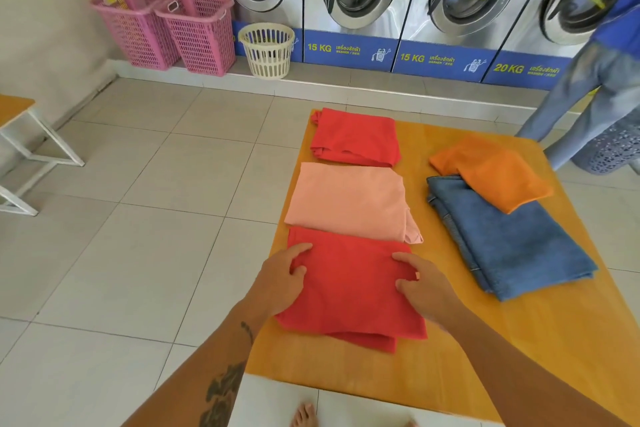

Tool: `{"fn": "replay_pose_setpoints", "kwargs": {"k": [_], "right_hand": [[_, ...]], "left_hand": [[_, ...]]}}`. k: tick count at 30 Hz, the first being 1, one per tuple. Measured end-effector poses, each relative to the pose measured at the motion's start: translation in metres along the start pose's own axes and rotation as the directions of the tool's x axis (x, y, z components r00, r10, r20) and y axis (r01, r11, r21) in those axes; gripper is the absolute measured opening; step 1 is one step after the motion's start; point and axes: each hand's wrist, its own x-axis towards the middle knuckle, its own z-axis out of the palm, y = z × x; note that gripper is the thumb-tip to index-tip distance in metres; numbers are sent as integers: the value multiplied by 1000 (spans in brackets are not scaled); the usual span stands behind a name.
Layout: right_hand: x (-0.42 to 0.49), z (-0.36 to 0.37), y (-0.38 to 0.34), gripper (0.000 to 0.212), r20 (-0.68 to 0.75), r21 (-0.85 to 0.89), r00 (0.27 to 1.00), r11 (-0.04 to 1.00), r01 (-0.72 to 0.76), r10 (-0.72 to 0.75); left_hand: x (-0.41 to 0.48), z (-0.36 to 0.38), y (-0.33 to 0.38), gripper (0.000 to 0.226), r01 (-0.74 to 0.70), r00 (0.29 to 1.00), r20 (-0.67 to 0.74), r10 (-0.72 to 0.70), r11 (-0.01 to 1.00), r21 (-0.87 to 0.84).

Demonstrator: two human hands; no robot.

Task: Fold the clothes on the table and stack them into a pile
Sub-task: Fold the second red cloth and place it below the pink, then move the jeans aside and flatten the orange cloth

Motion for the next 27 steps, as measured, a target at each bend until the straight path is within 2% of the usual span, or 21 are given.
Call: {"fn": "replay_pose_setpoints", "kwargs": {"k": [3,5,8,14,19,23,27], "right_hand": [[3,-17,0,51,-36,58,999,998,35,-33],[4,-33,1,51,-61,104,998,994,36,-30],[6,-63,11,51,-99,154,995,988,29,-14],[16,-141,62,47,-137,259,988,965,-31,69],[39,-204,111,48,-188,434,972,900,-47,141],[60,-246,136,52,-129,580,975,811,-75,182],[88,-271,143,54,-34,705,971,695,-144,235]], "left_hand": [[7,-15,8,40,35,989,-151,-13,989,146],[14,-24,23,36,36,963,-266,26,973,226],[27,-25,54,36,-43,936,-332,117,974,222],[61,46,143,36,-246,921,-257,293,949,199],[88,138,220,42,-342,930,-71,362,919,195],[107,199,263,50,-319,944,-6,330,918,234],[124,228,286,54,-322,946,64,317,905,279]]}}
